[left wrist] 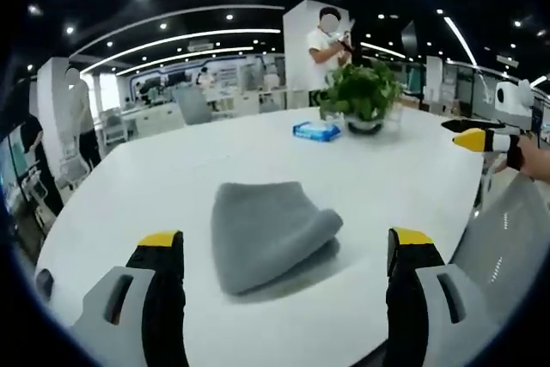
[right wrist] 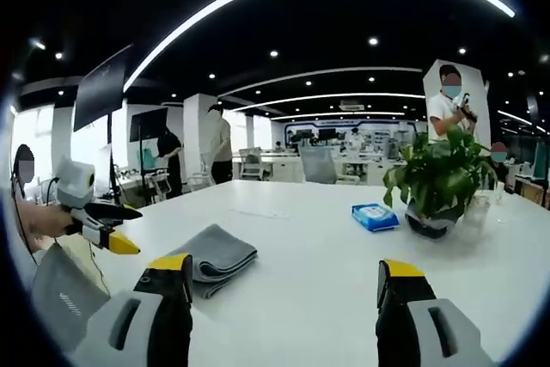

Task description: Open the folded towel by lifting each exposed corner and separating the folded layers until the towel lies flat within the target outline without major curled edges

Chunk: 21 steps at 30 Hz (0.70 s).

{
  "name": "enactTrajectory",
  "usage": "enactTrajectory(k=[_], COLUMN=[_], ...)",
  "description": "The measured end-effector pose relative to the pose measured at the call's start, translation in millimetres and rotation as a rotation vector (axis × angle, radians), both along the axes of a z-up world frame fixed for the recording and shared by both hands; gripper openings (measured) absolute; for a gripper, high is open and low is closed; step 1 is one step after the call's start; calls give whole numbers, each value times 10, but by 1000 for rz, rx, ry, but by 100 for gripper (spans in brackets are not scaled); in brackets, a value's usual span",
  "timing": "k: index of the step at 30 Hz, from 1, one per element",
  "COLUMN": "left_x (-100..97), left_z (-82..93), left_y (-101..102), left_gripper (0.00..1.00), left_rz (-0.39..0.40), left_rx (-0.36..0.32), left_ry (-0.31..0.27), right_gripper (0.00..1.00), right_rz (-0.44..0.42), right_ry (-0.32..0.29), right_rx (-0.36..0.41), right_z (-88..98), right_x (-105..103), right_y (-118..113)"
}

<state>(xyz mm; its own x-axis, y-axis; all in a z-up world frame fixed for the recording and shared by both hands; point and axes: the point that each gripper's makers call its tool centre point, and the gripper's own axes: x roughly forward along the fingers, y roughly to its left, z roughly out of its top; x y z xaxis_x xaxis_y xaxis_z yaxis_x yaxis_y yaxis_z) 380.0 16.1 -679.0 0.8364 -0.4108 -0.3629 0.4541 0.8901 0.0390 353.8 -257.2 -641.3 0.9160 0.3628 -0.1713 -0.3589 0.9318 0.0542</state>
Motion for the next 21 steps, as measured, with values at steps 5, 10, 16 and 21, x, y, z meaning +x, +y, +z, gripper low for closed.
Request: enactTrajectory(k=[5,10,16,21], left_x=[129,181,264,354], left_z=[-76,-242,-479,-706], left_y=[-56,-283,-536,-683], left_gripper=[81,70,63,60], left_rz=[-102,-226,-338,-474], left_rx=[189,262,353,520], left_ry=[-2,28,44,13], right_gripper=[86,78,64,60], right_rz=[-29,-45,-56,-77], right_ry=[32,58,73,96], right_rx=[-7,-29,-63,-90], right_z=[-78,-126,-159,-207], right_x=[20,12,1,-2], right_y=[-82,-122,-152,-197])
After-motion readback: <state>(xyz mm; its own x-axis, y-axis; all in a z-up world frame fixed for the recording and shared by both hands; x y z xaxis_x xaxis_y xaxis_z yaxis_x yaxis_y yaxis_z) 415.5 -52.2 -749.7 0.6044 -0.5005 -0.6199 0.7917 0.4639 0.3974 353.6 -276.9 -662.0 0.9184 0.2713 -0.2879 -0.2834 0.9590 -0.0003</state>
